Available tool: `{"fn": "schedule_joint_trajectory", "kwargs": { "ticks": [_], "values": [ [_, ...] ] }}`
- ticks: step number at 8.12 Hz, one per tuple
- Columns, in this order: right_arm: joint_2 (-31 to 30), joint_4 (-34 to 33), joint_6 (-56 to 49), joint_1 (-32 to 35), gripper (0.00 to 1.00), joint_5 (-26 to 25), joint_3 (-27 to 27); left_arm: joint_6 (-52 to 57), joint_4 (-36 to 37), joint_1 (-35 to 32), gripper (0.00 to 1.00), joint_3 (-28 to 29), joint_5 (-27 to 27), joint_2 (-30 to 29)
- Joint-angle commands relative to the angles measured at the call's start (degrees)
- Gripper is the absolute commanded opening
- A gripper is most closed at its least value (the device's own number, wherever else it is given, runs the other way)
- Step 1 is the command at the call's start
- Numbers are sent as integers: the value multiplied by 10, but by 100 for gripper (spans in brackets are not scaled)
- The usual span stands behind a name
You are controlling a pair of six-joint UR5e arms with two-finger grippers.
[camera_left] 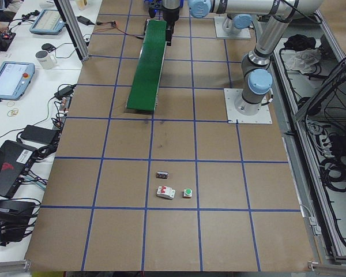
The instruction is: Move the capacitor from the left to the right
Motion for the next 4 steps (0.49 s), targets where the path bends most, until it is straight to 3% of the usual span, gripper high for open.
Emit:
{"fn": "schedule_joint_trajectory", "kwargs": {
  "ticks": [1,3,4],
  "values": [
    [0,0,-1,0,100,1,0,0,-1,1,100,3,10,-5],
    [0,0,0,0,100,2,0,7,7,35,100,4,18,-7],
    [0,0,0,1,100,3,0,36,7,106,100,3,20,-9]
  ]
}}
